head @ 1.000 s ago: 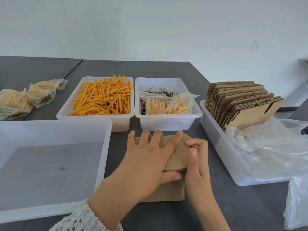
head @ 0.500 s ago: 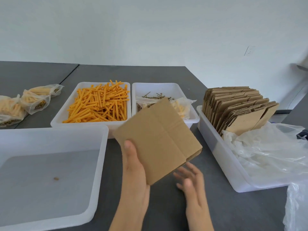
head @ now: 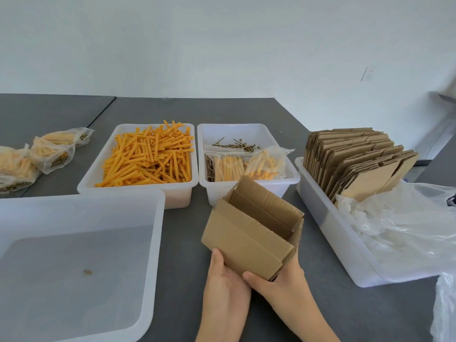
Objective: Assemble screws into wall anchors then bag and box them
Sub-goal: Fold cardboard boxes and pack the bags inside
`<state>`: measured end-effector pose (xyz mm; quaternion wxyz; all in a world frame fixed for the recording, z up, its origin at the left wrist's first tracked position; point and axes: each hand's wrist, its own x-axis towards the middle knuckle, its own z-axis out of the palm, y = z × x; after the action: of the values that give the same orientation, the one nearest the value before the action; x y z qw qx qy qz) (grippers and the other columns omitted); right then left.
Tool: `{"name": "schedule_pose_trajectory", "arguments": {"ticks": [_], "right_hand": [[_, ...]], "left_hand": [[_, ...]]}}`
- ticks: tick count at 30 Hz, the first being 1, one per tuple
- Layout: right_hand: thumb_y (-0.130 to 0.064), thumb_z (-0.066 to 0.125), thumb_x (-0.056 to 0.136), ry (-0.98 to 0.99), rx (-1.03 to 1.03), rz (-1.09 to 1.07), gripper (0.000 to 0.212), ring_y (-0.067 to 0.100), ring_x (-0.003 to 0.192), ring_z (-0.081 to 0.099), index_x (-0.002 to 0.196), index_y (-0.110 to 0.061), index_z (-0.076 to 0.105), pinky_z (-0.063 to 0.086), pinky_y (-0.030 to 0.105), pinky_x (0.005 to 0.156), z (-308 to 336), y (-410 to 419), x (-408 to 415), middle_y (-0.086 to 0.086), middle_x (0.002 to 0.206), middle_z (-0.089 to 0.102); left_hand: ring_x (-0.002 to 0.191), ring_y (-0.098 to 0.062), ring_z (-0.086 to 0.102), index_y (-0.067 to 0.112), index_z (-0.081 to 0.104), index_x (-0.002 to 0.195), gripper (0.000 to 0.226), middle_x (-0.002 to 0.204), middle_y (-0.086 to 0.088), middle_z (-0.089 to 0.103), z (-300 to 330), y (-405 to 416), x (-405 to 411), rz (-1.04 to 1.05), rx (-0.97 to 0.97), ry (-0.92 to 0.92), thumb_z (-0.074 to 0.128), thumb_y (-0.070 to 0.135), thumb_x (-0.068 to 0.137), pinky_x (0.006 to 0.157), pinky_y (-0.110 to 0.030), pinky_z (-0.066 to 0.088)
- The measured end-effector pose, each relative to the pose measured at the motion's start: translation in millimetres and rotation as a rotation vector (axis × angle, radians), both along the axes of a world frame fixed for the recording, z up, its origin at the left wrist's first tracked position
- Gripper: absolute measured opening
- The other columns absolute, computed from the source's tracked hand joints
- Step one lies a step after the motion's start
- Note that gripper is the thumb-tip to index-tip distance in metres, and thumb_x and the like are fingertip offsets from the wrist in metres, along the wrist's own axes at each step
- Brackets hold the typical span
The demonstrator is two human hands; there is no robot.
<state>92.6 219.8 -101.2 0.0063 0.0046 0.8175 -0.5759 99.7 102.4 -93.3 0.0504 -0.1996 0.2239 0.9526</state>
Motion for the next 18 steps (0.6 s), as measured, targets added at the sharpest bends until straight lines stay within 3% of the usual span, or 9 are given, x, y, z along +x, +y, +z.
{"name": "schedule_pose_trajectory", "arguments": {"ticks": [4, 6, 9, 12, 14, 15, 17, 18], "right_hand": [[-0.062, 0.076, 0.047, -0.021, 0.199, 0.052, 0.096, -0.005, 0.114, 0.05, 0.133, -0.036, 0.044, 0.036, 0.04, 0.112, 9, 23, -6, -0.039, 0.113, 0.052], [-0.065, 0.076, 0.046, -0.036, 0.248, 0.095, 0.095, -0.003, 0.117, 0.05, 0.132, -0.037, 0.046, 0.034, 0.042, 0.114, 14, 33, -8, -0.035, 0.117, 0.053], [-0.066, 0.08, 0.044, -0.068, 0.296, 0.157, 0.088, 0.005, 0.125, 0.046, 0.121, -0.05, 0.041, 0.03, 0.042, 0.117, 18, 46, -14, -0.033, 0.121, 0.05], [-0.066, 0.082, 0.047, -0.136, 0.339, 0.264, 0.084, 0.001, 0.126, 0.039, 0.115, -0.057, 0.034, 0.024, 0.038, 0.119, 23, 56, -22, -0.04, 0.121, 0.042], [-0.06, 0.085, 0.051, -0.16, 0.374, 0.326, 0.083, 0.003, 0.129, 0.04, 0.119, -0.053, 0.039, 0.026, 0.041, 0.119, 28, 61, -27, -0.034, 0.124, 0.048], [-0.056, 0.086, 0.053, -0.153, 0.391, 0.349, 0.081, 0.005, 0.129, 0.043, 0.121, -0.049, 0.043, 0.028, 0.043, 0.117, 29, 63, -30, -0.029, 0.124, 0.053], [-0.05, 0.086, 0.057, -0.141, 0.417, 0.394, 0.076, 0.008, 0.126, 0.048, 0.123, -0.042, 0.05, 0.031, 0.045, 0.114, 32, 66, -32, -0.022, 0.122, 0.06], [-0.048, 0.086, 0.058, -0.151, 0.426, 0.409, 0.075, 0.01, 0.125, 0.049, 0.124, -0.04, 0.051, 0.032, 0.046, 0.113, 34, 67, -33, -0.021, 0.121, 0.061]], "left_hand": [[0.114, -0.028, 0.066, 0.005, 0.053, 0.137, 0.038, 0.124, -0.017, 0.068, -14, -1, 6, -0.05, -0.095, -0.004, 0.034, 0.007, 0.104, 0.095, -0.04, 0.048], [0.119, -0.032, 0.062, 0.002, 0.051, 0.137, 0.039, 0.121, -0.017, 0.069, -16, -6, 11, -0.104, -0.108, -0.019, 0.034, -0.001, 0.103, 0.1, -0.042, 0.044], [0.123, -0.035, 0.056, 0.004, 0.045, 0.143, 0.043, 0.112, -0.014, 0.067, -19, -16, 24, -0.093, -0.32, -0.043, 0.039, -0.006, 0.102, 0.099, -0.042, 0.041], [0.115, -0.018, 0.058, 0.025, 0.028, 0.151, 0.076, 0.137, -0.003, 0.056, -9, -17, 38, 0.045, -0.739, -0.007, 0.06, -0.009, 0.091, 0.1, -0.033, 0.04], [0.135, -0.014, 0.041, 0.045, 0.0, 0.148, 0.109, 0.157, 0.011, 0.021, -6, -14, 43, -0.045, -1.08, 0.063, 0.079, 0.014, 0.081, 0.112, -0.032, 0.033], [0.147, -0.014, 0.019, 0.05, -0.021, 0.143, 0.124, 0.161, 0.015, -0.002, -5, -12, 42, -0.131, -1.336, 0.054, 0.082, 0.04, 0.075, 0.118, -0.036, 0.024], [0.146, -0.014, -0.022, 0.047, -0.051, 0.127, 0.137, 0.151, 0.015, -0.039, 0, -18, 36, -0.242, -1.861, 0.03, 0.063, 0.085, 0.06, 0.123, -0.043, 0.006], [0.147, -0.014, -0.024, 0.05, -0.052, 0.125, 0.139, 0.152, 0.016, -0.039, 4, -22, 30, -0.224, -1.865, 0.068, 0.061, 0.09, 0.054, 0.123, -0.046, 0.004]]}}
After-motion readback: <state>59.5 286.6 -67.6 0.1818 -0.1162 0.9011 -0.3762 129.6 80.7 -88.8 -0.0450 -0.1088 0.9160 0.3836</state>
